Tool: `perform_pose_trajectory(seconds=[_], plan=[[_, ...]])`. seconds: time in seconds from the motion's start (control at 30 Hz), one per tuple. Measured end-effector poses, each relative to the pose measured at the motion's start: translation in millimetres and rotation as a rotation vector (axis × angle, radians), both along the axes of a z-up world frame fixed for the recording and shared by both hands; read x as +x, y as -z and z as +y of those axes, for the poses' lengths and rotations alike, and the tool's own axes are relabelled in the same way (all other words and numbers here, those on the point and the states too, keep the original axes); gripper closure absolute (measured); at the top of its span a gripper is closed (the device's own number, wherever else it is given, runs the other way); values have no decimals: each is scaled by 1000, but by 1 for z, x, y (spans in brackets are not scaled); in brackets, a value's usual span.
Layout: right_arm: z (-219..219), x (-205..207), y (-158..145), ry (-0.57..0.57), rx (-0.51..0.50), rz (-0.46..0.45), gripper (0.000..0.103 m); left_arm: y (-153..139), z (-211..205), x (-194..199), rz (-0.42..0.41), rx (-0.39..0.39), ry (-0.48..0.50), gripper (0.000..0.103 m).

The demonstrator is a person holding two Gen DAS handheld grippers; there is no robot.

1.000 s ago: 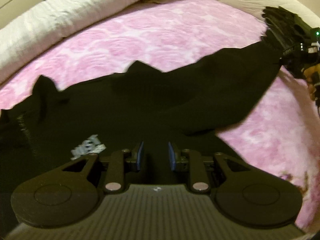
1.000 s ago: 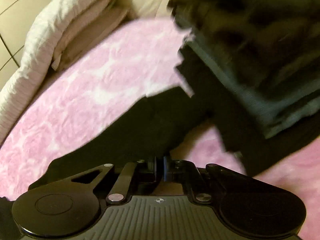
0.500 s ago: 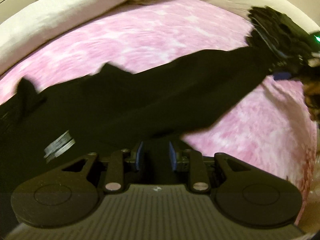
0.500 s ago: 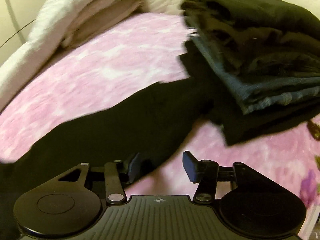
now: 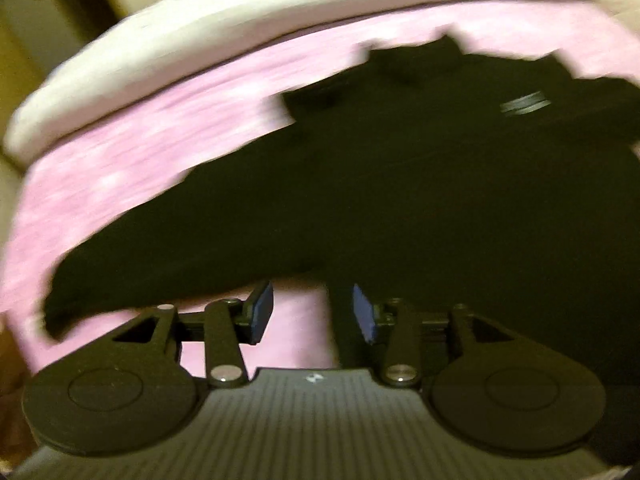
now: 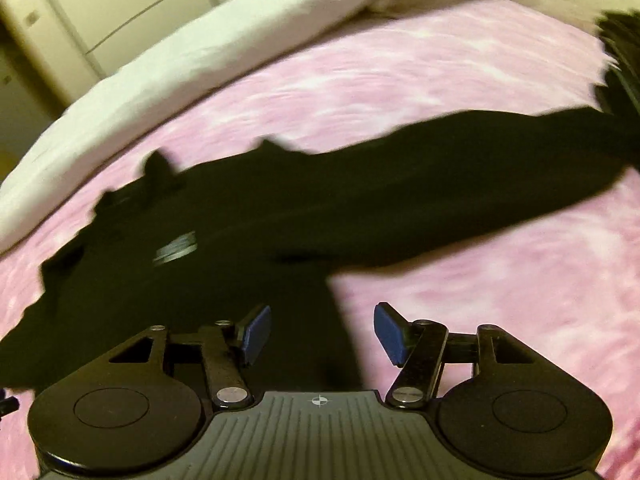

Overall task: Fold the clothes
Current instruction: 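Lay the jacket flat on the bed and open both grippers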

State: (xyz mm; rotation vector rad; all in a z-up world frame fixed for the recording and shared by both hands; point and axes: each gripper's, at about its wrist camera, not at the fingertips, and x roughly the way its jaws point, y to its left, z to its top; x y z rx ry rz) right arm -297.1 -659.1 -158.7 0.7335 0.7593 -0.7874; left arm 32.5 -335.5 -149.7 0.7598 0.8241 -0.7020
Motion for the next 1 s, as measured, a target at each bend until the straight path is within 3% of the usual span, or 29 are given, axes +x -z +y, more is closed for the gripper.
perform_pose_trajectory(seconds=[0.13, 0.2, 0.33, 0.43, 0.47, 0.5, 0.53, 0.6, 0.67, 0.77, 0.83, 1.0], plan=[[62, 55, -11, -5, -17, 12, 41, 15, 78, 73, -164, 190, 88, 64], [97, 96, -8, -66, 7, 28, 40, 26, 100, 111, -220, 265, 129, 64], [169, 174, -8, -195, 25, 41, 40, 49, 124, 179, -246, 290, 144, 62], [212, 216, -9, -270, 36, 33, 40, 71, 125, 205, -228, 308, 174, 62], [224, 229, -9, -291, 35, 38, 39, 76, 127, 209, -230, 310, 200, 66], [232, 237, -9, -306, 34, 45, 39, 79, 130, 212, -235, 309, 230, 88], [237, 241, -10, -313, 31, 56, 39, 81, 134, 212, -265, 331, 263, 93], [244, 250, -13, -323, 23, 78, 39, 79, 148, 210, -372, 401, 334, 93], [247, 247, -18, -311, 3, 91, 39, 78, 162, 210, -421, 474, 375, 94], [241, 233, -18, -246, 7, 117, 39, 83, 178, 210, -398, 554, 409, 91], [237, 218, -19, -180, 31, 124, 38, 83, 183, 210, -373, 569, 384, 82], [236, 166, -38, -57, 61, 121, 38, 47, 194, 197, -309, 484, 237, 79]])
